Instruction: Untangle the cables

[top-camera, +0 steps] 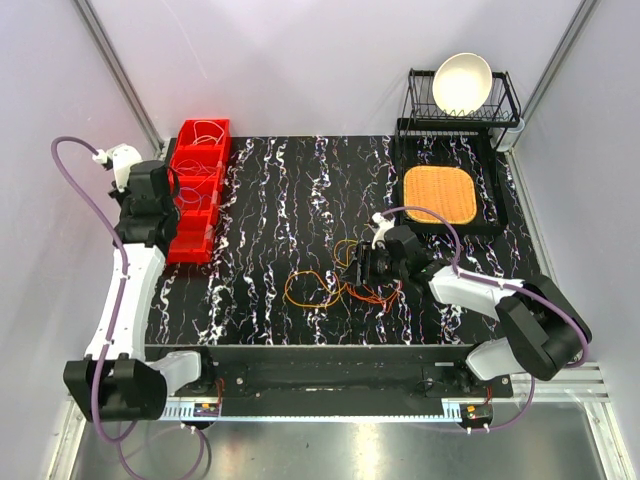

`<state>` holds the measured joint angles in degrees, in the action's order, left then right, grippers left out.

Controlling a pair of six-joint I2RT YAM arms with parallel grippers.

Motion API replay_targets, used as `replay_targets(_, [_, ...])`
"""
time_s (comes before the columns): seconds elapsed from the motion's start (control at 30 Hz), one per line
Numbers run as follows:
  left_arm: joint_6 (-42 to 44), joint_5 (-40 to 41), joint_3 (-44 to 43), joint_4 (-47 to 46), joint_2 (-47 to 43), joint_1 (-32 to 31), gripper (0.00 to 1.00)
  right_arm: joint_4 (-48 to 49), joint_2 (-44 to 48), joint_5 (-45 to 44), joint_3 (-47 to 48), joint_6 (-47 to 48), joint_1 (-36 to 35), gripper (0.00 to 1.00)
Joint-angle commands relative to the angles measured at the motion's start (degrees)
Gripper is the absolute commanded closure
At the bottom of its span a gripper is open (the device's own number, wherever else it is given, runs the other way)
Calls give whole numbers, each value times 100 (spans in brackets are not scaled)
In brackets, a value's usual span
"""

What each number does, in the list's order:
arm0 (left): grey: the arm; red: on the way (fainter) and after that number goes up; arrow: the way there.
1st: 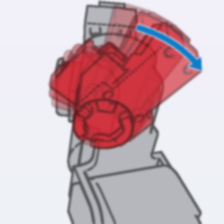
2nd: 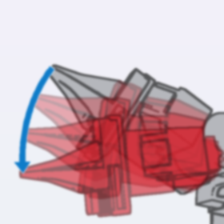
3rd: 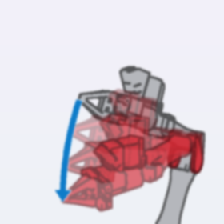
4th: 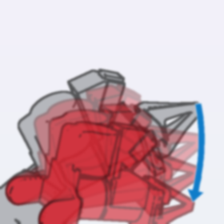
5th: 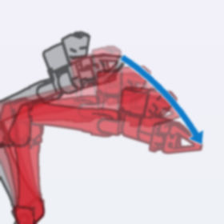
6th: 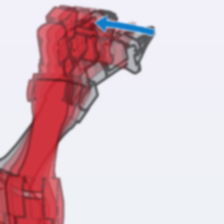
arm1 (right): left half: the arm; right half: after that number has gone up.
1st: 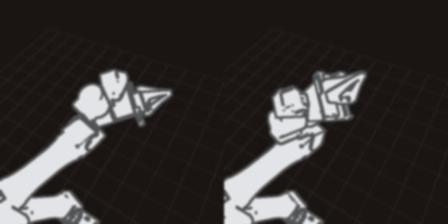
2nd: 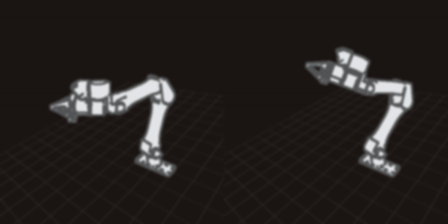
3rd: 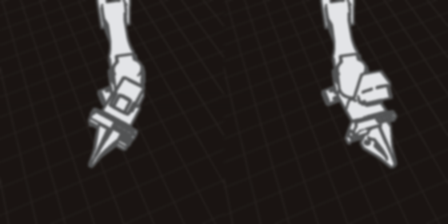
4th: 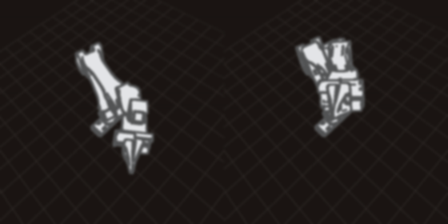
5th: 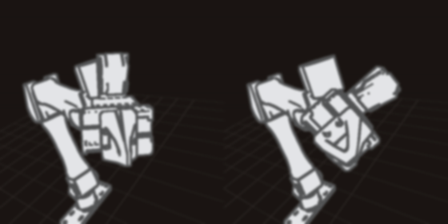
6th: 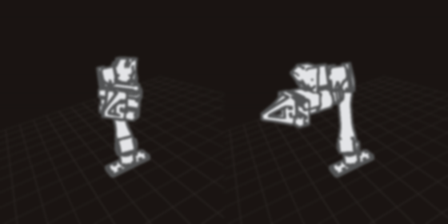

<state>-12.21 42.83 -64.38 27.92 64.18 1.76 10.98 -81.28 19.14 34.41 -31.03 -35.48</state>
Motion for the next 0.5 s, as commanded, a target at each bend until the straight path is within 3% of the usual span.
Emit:
replay_targets(0.0, [-256, 349, -145, 125, 278, 96, 100, 273, 173, 81, -40, 114, 59, 46])
replay_targets(0.3, [-55, -1328, -303, 275, 972, 105, 99, 317, 209, 108, -75, 106, 77, 46])
replay_targets(0.47, [122, -1786, -847, 819, 1937, 26, 100, 317, 209, 117, -84, 97, 94, 47])
